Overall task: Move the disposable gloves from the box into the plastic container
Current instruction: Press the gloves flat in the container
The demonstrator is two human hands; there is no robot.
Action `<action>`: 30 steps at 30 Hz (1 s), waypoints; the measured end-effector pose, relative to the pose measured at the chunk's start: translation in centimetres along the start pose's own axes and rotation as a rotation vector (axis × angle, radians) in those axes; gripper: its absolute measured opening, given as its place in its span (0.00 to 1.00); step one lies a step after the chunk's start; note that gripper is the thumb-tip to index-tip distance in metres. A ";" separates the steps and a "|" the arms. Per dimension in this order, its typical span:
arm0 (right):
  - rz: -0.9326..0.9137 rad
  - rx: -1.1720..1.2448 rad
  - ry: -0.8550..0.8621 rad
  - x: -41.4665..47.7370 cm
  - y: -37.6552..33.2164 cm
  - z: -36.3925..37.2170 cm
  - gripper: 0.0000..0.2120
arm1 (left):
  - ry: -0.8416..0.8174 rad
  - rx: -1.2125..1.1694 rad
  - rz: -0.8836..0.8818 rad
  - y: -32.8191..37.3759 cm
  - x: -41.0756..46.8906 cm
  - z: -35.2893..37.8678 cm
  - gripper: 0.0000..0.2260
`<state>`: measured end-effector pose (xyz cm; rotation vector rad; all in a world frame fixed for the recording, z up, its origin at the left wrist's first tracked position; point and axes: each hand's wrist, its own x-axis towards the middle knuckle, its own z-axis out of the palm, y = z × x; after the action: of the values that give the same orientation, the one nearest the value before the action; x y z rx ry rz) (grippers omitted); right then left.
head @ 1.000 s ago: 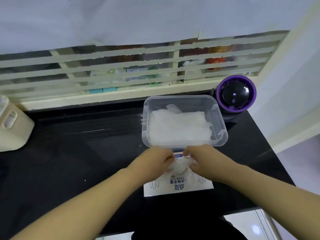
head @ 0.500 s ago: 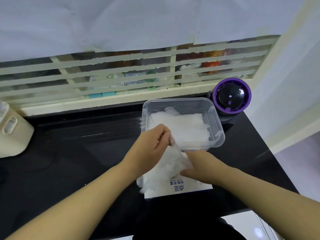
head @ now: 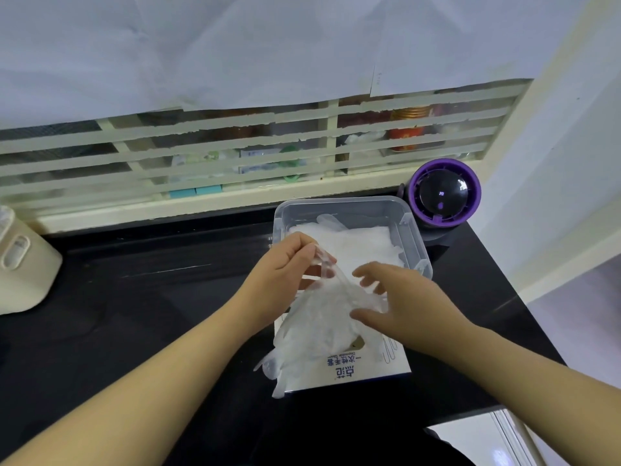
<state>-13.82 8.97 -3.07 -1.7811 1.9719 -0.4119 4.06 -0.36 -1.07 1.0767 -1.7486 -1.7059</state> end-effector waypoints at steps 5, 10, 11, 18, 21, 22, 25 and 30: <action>-0.045 0.120 0.101 1.2 -0.9 -0.1 0.14 | 0.005 0.010 0.026 0.0 0.1 0.3 0.12; 0.021 0.280 0.130 2.1 -1.1 -0.2 0.04 | 0.003 0.264 0.126 -0.9 -0.4 0.0 0.12; 0.032 0.317 0.129 2.1 -1.1 -0.3 0.04 | -0.035 0.353 0.137 -1.3 -0.5 -0.1 0.19; 0.081 0.491 0.110 1.9 -1.1 -0.4 0.06 | -0.143 0.734 0.183 -4.2 -0.3 1.3 0.17; 0.104 0.551 0.137 1.4 -1.0 -0.2 0.05 | -0.137 0.734 0.200 -4.8 -0.4 1.5 0.13; 0.102 0.563 0.164 1.2 -1.0 0.0 0.05 | -0.123 0.715 0.220 -4.8 -0.4 1.4 0.11; 0.088 0.609 0.294 0.7 -1.1 0.8 0.06 | -0.043 0.653 0.258 -4.7 -0.6 1.1 0.13; 0.177 0.706 0.496 0.5 -1.0 1.0 0.08 | 0.040 0.730 0.367 -4.9 -1.0 0.1 0.28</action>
<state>-12.50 8.42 -3.53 -1.1083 1.9038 -1.3916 5.60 0.87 -5.62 0.9544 -2.4339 -0.8244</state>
